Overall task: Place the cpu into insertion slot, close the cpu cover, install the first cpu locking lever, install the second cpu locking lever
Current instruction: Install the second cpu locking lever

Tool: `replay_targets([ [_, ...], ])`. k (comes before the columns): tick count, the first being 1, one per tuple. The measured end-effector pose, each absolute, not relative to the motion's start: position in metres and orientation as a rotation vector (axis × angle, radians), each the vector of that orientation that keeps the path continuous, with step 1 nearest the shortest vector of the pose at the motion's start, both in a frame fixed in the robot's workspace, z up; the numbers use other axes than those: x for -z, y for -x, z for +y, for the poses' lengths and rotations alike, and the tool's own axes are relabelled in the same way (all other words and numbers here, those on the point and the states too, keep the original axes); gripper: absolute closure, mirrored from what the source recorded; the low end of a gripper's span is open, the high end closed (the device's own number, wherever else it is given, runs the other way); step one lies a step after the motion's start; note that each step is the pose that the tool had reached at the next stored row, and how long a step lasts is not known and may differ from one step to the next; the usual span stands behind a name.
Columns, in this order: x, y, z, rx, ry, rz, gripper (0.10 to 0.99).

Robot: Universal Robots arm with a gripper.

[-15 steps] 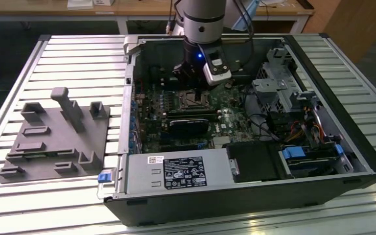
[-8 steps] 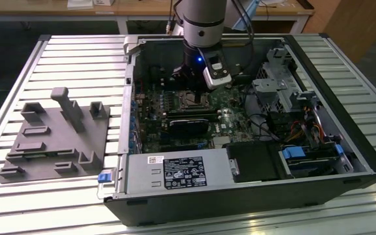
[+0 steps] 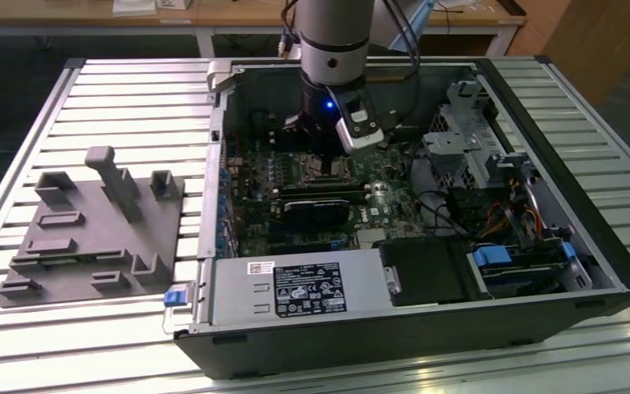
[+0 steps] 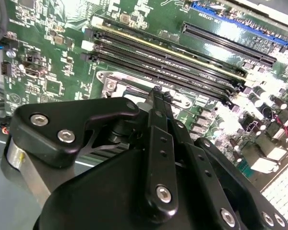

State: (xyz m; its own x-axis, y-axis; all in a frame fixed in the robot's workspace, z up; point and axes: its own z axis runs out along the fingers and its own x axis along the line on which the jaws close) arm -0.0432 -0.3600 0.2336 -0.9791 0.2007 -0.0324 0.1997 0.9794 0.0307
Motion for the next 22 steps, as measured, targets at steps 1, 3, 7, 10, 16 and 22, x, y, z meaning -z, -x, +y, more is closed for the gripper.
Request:
replay_targets([
  [1,-0.233,0.044,-0.361,-0.045,-0.305,3.091,0.98],
  [3,-0.232,0.045,-0.362,-0.048,-0.293,3.093,0.98],
  [7,-0.231,0.046,-0.366,-0.057,-0.276,3.095,0.98],
  [10,-0.229,0.047,-0.367,-0.07,-0.258,3.097,0.98],
  [16,-0.226,0.05,-0.37,-0.096,-0.219,3.101,0.98],
  [22,-0.224,0.052,-0.376,-0.144,-0.208,3.103,0.98],
])
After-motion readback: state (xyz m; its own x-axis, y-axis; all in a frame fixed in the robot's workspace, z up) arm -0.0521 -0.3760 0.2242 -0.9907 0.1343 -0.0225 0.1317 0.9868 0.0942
